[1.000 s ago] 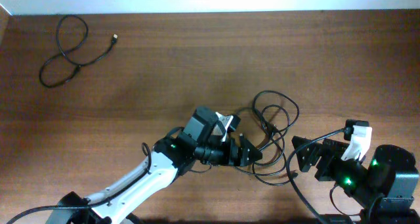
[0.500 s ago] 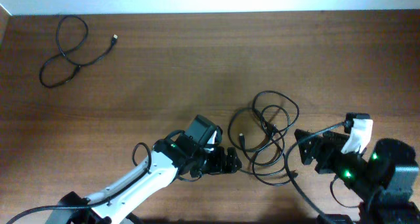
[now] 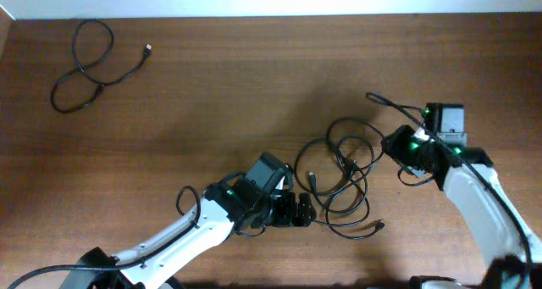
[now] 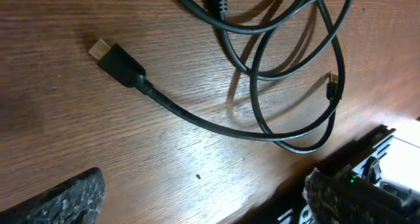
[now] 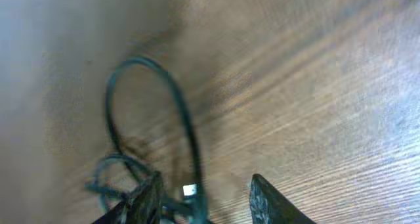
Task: Untangle cables
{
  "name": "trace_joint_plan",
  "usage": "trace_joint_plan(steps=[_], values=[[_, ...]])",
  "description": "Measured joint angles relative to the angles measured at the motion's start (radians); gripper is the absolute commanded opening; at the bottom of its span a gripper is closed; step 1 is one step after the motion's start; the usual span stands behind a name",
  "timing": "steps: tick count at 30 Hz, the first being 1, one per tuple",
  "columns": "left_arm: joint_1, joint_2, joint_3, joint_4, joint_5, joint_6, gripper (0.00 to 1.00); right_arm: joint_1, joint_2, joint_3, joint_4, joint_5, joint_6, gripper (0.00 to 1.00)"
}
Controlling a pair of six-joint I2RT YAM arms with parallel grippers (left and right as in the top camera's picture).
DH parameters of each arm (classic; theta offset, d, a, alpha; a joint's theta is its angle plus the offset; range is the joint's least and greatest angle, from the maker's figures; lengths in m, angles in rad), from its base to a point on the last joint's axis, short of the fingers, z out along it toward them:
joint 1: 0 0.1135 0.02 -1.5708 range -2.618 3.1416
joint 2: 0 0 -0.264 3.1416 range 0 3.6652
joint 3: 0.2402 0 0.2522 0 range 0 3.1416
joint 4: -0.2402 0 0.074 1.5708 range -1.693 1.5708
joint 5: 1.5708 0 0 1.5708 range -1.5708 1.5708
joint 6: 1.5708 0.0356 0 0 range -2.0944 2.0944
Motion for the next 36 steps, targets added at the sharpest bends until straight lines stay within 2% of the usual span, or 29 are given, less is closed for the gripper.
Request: trace_joint_plan(steps=[1,2,4,6,7,10,11,14,15,16,17,18,20,22,26,27,28,29,30,31,32,33,34,35,36], values=[[0.000,0.000,0.000,0.000,-0.005,0.000,0.99,0.011,0.039,0.000,0.014,0.004,0.016,0.17],[0.000,0.000,0.000,0.000,-0.008,0.000,0.99,0.036,0.112,0.000,0.055,-0.001,0.026,0.04],[0.000,0.000,0.000,0.000,-0.008,0.000,0.99,0.043,0.189,-0.001,0.146,-0.082,0.019,0.04],[0.000,0.000,0.000,0.000,-0.008,0.000,0.99,0.004,0.154,0.034,0.164,-0.225,-0.065,0.04],[0.000,0.000,0.000,0.000,-0.008,0.000,0.99,-0.022,0.085,0.086,0.160,-0.292,-0.113,0.04],[0.000,0.000,-0.002,0.044,0.000,0.005,0.99,-0.038,-0.290,0.259,0.153,-0.544,-0.259,0.04],[0.011,0.001,-0.008,0.143,0.050,0.036,0.99,-0.034,-0.343,0.268,0.119,-0.572,-0.292,0.04],[0.137,0.002,-0.008,0.508,0.431,0.194,0.99,-0.022,-0.475,0.264,-0.109,-0.615,-0.520,0.04],[0.165,0.000,-0.016,0.624,0.513,0.207,0.99,-0.022,-0.487,0.267,-0.185,-0.609,-0.550,0.04],[0.195,-0.001,-0.007,0.805,0.633,0.203,0.99,-0.020,-0.483,0.262,-0.275,-0.577,-0.573,0.04],[0.199,-0.003,-0.002,0.875,0.668,0.179,0.99,-0.020,-0.471,0.262,-0.302,-0.570,-0.583,0.04],[0.199,-0.003,-0.002,0.899,0.674,0.129,0.99,-0.015,-0.455,0.262,-0.311,-0.570,-0.590,0.04],[0.199,-0.003,-0.002,0.902,0.599,0.000,0.98,0.022,-0.450,0.262,-0.310,-0.570,-0.630,0.04],[0.199,-0.003,-0.002,0.902,0.515,-0.040,0.94,0.071,-0.450,0.262,-0.314,-0.581,-0.645,0.04],[0.199,-0.003,-0.002,0.882,0.324,0.089,0.94,0.090,-0.450,0.262,-0.390,-0.650,-0.655,0.04],[0.199,-0.003,-0.002,0.875,0.275,0.120,0.86,0.090,-0.450,0.262,-0.398,-0.708,-0.658,0.04],[0.199,-0.003,-0.002,0.875,0.251,0.134,0.60,0.090,-0.450,0.262,-0.399,-0.740,-0.658,0.04],[0.199,-0.003,-0.002,0.875,0.236,0.150,0.18,0.090,-0.450,0.262,-0.398,-0.812,-0.658,0.04],[0.199,-0.003,-0.002,0.879,0.222,0.161,0.00,0.090,-0.450,0.262,-0.399,-0.852,-0.658,0.05],[0.198,-0.003,-0.002,0.883,0.222,0.162,0.00,0.090,-0.450,0.262,-0.398,-0.870,-0.657,0.20],[0.198,-0.003,-0.002,0.897,0.225,0.167,0.00,0.090,-0.449,0.262,-0.401,-0.843,-0.651,0.30],[0.199,-0.003,-0.002,0.896,0.224,0.166,0.00,0.090,-0.449,0.262,-0.402,-0.798,-0.654,0.56],[0.205,-0.003,-0.002,0.896,0.224,0.147,0.00,0.090,-0.449,0.262,-0.428,-0.655,-0.645,0.69],[0.217,-0.006,-0.002,0.894,0.218,0.124,0.00,0.090,-0.449,0.262,-0.441,-0.552,-0.644,0.78],[0.220,-0.016,0.001,0.854,0.193,0.114,0.00,0.090,-0.450,0.262,-0.465,-0.461,-0.631,0.82]])
